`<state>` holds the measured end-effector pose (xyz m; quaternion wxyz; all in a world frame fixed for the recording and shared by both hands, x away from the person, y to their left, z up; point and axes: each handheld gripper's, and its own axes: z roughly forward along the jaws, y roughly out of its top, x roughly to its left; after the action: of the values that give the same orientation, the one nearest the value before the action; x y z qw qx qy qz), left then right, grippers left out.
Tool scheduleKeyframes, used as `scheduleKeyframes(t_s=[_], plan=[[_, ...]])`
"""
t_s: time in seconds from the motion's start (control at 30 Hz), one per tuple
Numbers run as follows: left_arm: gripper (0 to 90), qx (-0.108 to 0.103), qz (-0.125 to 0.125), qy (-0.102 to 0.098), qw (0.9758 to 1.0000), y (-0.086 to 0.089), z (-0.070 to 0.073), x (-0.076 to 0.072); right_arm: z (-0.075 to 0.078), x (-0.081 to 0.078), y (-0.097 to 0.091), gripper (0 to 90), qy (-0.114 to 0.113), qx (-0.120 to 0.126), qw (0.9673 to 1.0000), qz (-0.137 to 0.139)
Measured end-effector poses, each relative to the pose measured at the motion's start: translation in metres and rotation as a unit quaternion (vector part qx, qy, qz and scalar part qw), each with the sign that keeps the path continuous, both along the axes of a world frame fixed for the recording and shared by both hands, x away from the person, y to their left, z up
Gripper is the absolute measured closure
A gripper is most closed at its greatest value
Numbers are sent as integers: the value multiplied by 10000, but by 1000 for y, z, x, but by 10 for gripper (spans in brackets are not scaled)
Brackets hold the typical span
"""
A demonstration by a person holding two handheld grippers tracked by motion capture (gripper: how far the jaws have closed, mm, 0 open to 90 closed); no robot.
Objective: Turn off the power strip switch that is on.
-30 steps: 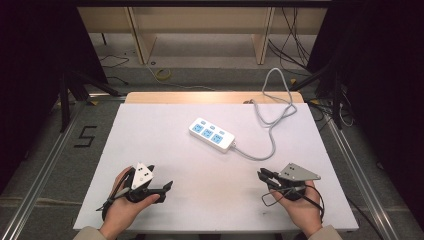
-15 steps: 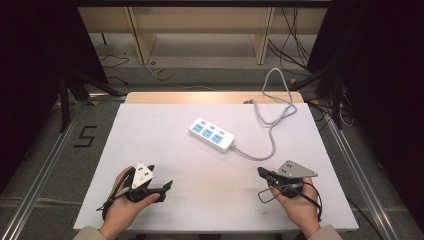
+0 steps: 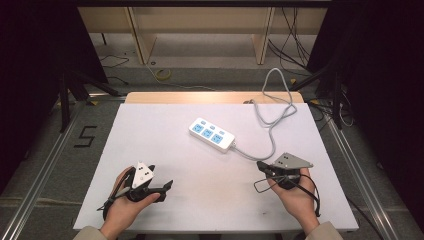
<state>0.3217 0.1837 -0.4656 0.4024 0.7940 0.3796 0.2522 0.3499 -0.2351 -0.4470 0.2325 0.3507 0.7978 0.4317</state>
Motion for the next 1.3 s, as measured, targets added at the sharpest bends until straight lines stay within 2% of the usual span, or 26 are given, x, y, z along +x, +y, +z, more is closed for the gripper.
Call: scheduleKeyframes(t_s=[0.93, 1.3], plan=[[215, -24, -2, 14, 10000, -1, 0, 0, 11, 38, 16, 900, 205, -322, 9992, -65], [216, -27, 5, 16, 10000, -1, -1, 0, 18, 49, 21, 900, 231, -356, 9991, -57]])
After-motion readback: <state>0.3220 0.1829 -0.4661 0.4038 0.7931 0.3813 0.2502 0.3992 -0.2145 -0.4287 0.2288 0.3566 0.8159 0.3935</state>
